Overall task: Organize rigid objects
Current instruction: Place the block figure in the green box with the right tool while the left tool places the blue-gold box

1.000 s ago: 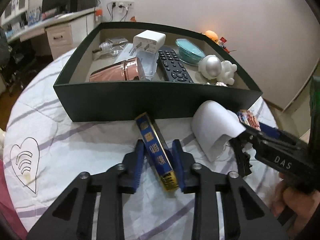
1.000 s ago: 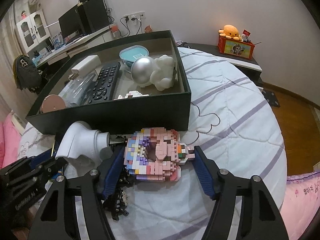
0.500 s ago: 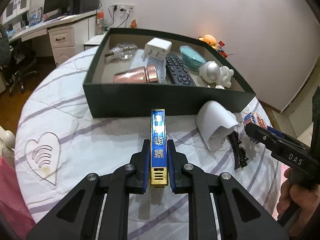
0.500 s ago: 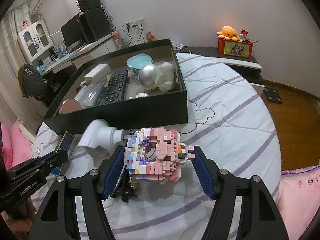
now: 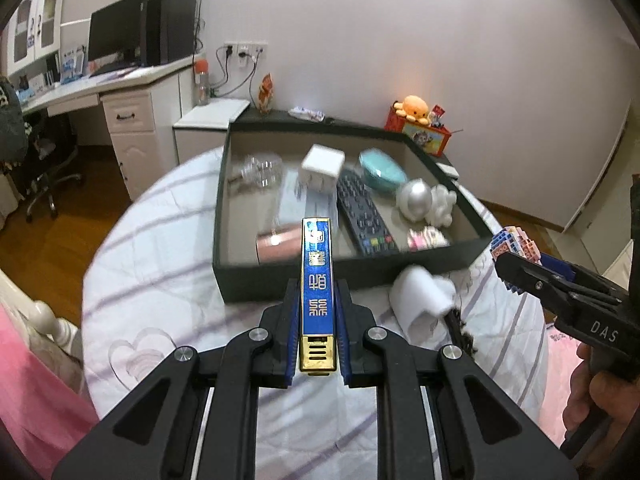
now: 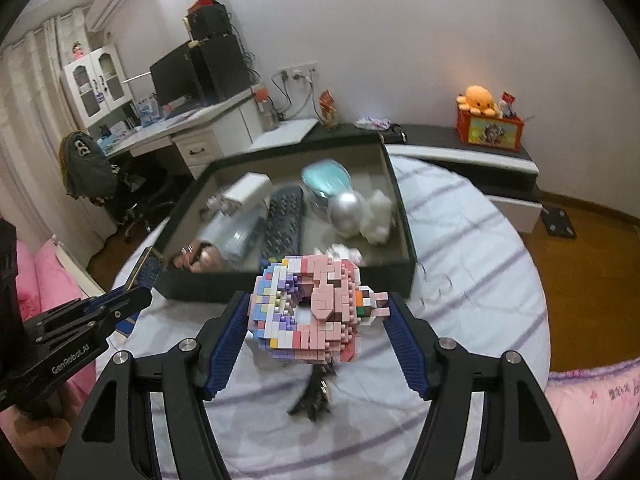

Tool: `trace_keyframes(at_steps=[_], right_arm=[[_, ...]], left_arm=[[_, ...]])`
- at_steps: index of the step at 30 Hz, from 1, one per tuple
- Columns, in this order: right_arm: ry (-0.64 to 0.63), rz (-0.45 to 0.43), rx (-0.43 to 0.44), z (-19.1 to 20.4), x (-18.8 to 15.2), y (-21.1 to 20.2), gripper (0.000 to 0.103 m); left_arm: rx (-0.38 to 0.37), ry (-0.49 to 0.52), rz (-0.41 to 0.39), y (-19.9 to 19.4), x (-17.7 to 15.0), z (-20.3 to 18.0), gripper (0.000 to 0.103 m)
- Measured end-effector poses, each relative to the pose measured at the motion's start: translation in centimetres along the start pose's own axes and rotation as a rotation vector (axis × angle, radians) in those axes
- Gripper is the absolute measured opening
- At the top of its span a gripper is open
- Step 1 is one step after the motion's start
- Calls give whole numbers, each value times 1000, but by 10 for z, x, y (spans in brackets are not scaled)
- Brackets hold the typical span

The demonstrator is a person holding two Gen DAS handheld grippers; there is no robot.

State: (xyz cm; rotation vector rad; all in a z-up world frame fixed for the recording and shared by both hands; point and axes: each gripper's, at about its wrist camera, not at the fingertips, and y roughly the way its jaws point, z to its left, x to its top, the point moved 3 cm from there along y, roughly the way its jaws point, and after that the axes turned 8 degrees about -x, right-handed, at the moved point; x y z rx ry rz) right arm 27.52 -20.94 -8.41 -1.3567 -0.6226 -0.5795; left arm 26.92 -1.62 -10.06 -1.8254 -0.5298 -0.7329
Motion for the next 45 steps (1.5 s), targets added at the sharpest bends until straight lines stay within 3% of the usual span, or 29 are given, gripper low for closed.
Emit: trace_keyframes(at_steps=[6, 13, 24, 25, 26, 29, 31, 34, 45], right_arm=[[-31, -32, 15, 13, 37, 12, 68], [-50, -9, 30, 22, 82, 55, 68], [-60, 133, 9, 26, 83, 138, 69], [-65, 123, 1, 26, 83, 138, 69], [-70, 122, -4, 26, 83, 138, 70], [-70, 115, -13, 27, 82, 133, 83], [-62, 99, -21, 25, 81, 126, 88], [-25, 74, -24, 19, 80, 111, 103], [64, -53, 17, 11, 55, 18, 103]], left_arm=[[-11, 21, -43, 2, 42, 6, 15], [-14, 17, -42, 36, 82, 17, 15], [19, 5, 69, 107, 87, 34, 17], [36, 5, 79, 110, 86, 36, 24], [44, 0, 87, 112, 86, 37, 45], [76, -15, 50, 103, 85, 42, 89], [73, -22, 7, 87, 86, 43, 101], [74, -25, -42, 65, 87, 43, 103], [81, -36, -175, -31, 60, 31, 103]])
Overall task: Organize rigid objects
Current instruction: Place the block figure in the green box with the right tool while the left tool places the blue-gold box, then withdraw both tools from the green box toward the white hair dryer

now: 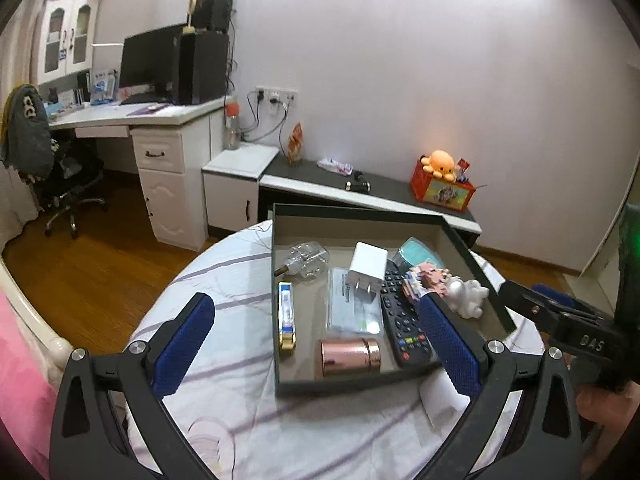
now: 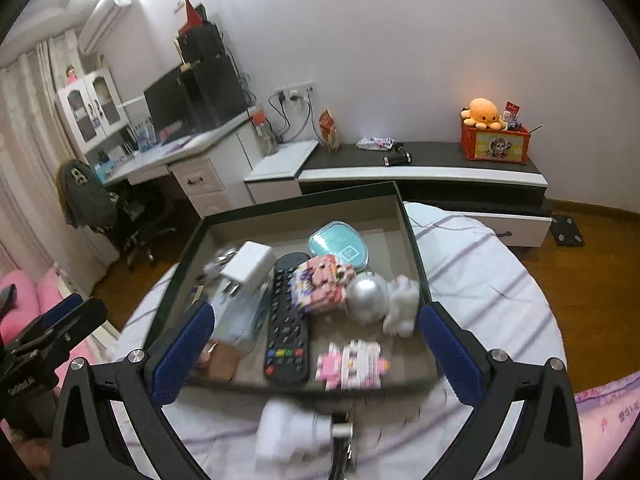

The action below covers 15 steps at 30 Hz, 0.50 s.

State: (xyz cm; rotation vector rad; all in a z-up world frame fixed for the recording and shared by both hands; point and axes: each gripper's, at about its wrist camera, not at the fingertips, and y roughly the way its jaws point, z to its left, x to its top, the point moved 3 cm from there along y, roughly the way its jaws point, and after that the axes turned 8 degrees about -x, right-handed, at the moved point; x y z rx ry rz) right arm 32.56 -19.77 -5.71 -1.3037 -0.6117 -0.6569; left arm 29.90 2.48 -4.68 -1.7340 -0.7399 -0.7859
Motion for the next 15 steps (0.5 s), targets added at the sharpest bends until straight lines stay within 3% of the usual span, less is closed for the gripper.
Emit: trace_keyframes(at_steps=[6, 15], right_arm=[[41, -64, -2, -10, -22, -59, 103], [53, -116, -34, -20, -67, -125, 103]], left_arm=[[8, 3, -50, -53, -17, -9, 103], [0, 4, -53, -104, -52, -23, 103]])
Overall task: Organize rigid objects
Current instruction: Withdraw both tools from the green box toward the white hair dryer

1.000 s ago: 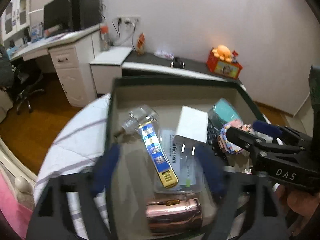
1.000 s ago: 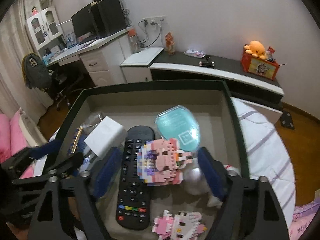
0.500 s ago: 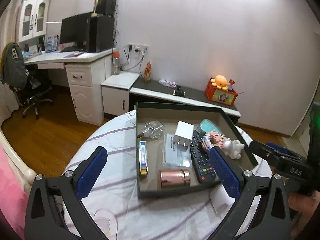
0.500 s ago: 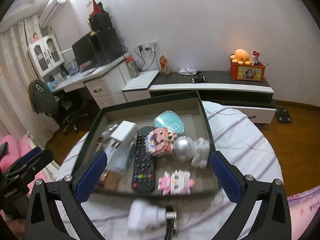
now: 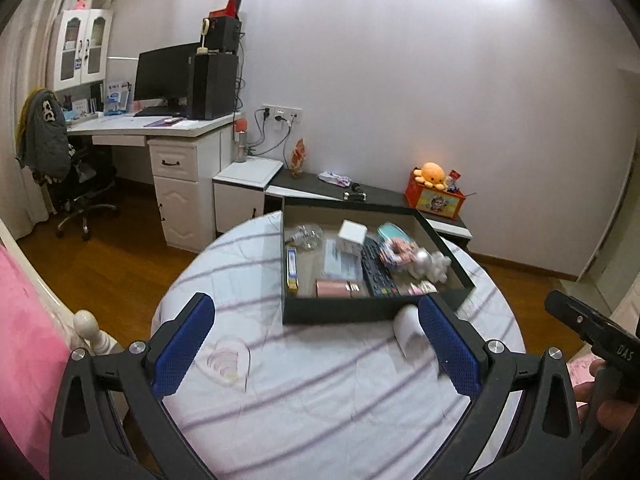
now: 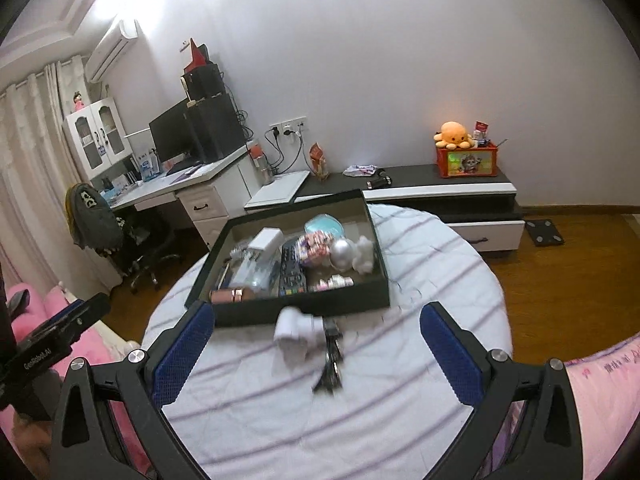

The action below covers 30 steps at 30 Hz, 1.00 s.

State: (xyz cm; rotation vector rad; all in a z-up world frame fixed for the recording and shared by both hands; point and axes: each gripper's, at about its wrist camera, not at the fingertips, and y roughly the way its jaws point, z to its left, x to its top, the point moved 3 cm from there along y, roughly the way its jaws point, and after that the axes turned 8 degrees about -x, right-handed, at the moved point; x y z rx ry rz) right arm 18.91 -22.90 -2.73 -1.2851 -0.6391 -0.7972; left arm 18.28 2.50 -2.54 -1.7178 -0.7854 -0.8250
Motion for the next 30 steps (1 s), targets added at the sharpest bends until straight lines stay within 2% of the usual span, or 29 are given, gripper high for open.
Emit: trace_keyframes(at_steps=[8, 17, 30], right_arm=[[-3, 41, -5, -4, -39, -21, 103], [-9, 41, -3, -1, -47, -25, 103], [-37, 135, -29, 2, -56, 20, 103]], left_arm=[[-5, -4, 63, -15, -39, -8, 103], [-6, 26, 48, -23, -42, -21, 103], [7, 14, 102, 5, -44, -17, 103]])
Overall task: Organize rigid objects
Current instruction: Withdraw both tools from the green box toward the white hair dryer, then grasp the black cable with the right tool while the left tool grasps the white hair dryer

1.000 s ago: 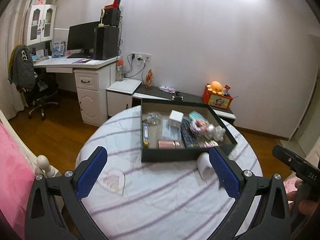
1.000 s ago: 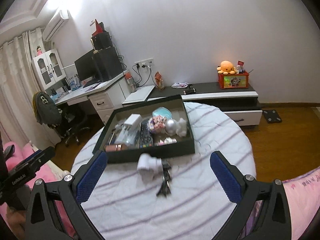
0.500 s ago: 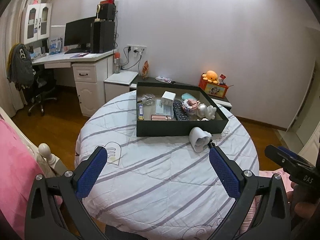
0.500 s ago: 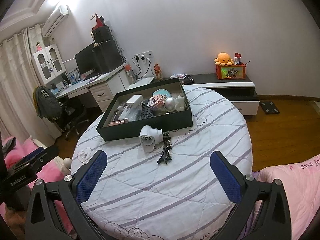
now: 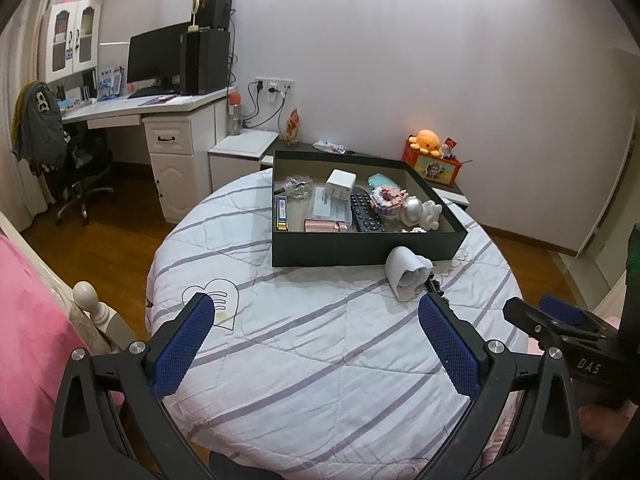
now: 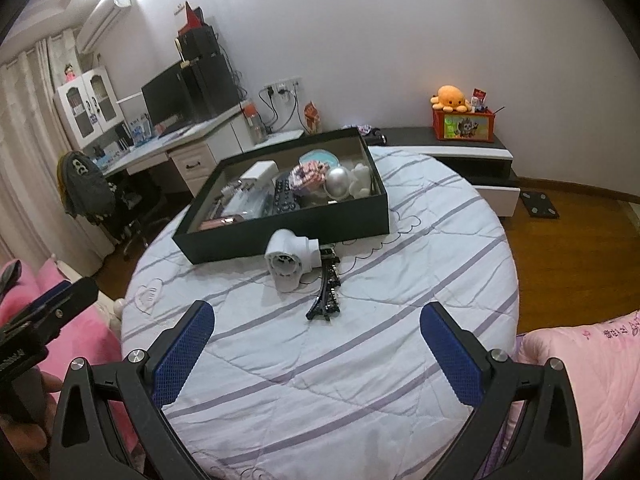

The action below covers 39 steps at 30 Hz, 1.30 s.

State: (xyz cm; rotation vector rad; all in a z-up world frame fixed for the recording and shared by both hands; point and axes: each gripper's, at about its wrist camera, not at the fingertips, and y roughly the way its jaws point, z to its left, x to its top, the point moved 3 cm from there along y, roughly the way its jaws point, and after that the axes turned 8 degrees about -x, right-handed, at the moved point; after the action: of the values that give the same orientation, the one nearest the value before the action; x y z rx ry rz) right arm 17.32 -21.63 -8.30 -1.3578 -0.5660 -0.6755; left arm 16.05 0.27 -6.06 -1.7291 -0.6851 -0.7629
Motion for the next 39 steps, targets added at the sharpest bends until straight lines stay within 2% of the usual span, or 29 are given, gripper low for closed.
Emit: trace_keyframes(at_steps=[14, 19, 23, 26, 28, 30, 34, 39], right_arm=[[-42, 144, -85, 3, 2, 86, 101], [-55, 193, -101, 2, 0, 114, 76], [-88, 189, -122, 6, 1, 124, 69], [-139, 167, -150, 11, 1, 127, 51], [-166, 150, -143, 12, 1, 126, 28], [-181, 142, -140, 12, 1, 123, 19], [-149, 143, -100, 1, 3, 120, 19], [-141, 138, -104, -7, 4, 118, 19]], left_arm=[[28, 1, 113, 81, -1, 1, 103], [30, -7, 148, 102, -4, 4, 103], [29, -7, 167, 114, -4, 4, 103], [20, -5, 179, 122, -5, 1, 103], [12, 2, 184, 127, -5, -4, 103], [3, 10, 187, 130, -4, -8, 103], [-17, 30, 191, 136, -3, -20, 103], [-43, 46, 196, 143, -2, -34, 103]])
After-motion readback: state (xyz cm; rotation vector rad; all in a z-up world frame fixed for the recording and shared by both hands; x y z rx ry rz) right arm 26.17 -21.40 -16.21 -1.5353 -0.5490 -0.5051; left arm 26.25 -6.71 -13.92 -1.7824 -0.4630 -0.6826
